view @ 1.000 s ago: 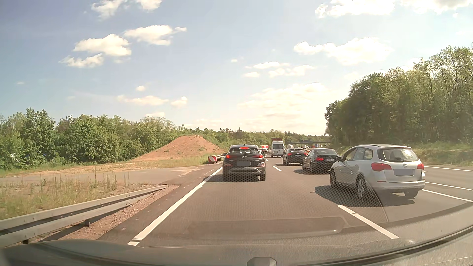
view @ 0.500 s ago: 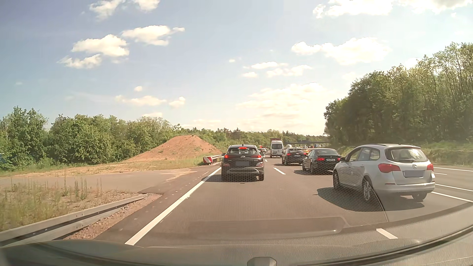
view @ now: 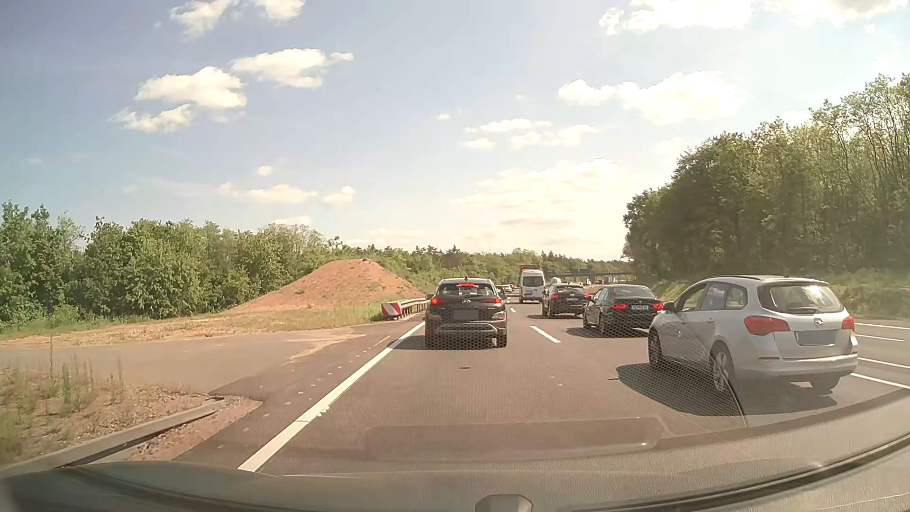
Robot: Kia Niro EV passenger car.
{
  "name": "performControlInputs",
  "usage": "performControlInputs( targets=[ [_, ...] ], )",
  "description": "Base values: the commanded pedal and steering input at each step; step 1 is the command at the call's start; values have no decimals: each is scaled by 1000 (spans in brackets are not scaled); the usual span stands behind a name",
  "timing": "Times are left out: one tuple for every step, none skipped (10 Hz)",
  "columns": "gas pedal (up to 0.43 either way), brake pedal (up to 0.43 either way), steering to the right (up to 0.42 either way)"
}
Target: Follow the waypoints while adhering to traffic rules and regulations
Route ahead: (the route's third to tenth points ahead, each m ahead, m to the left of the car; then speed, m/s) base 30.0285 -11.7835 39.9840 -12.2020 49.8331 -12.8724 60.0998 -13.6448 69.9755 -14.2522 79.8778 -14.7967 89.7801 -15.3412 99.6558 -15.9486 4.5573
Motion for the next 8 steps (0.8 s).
performControlInputs(
  targets=[
    [0, 0, 4],
    [0, 0, 4],
    [0, 0, 4],
    [0, 0, 4],
    [0, 0, 4],
    [0, 0, 4],
    [8, 0, 4],
    [8, 0, 4]
  ],
)
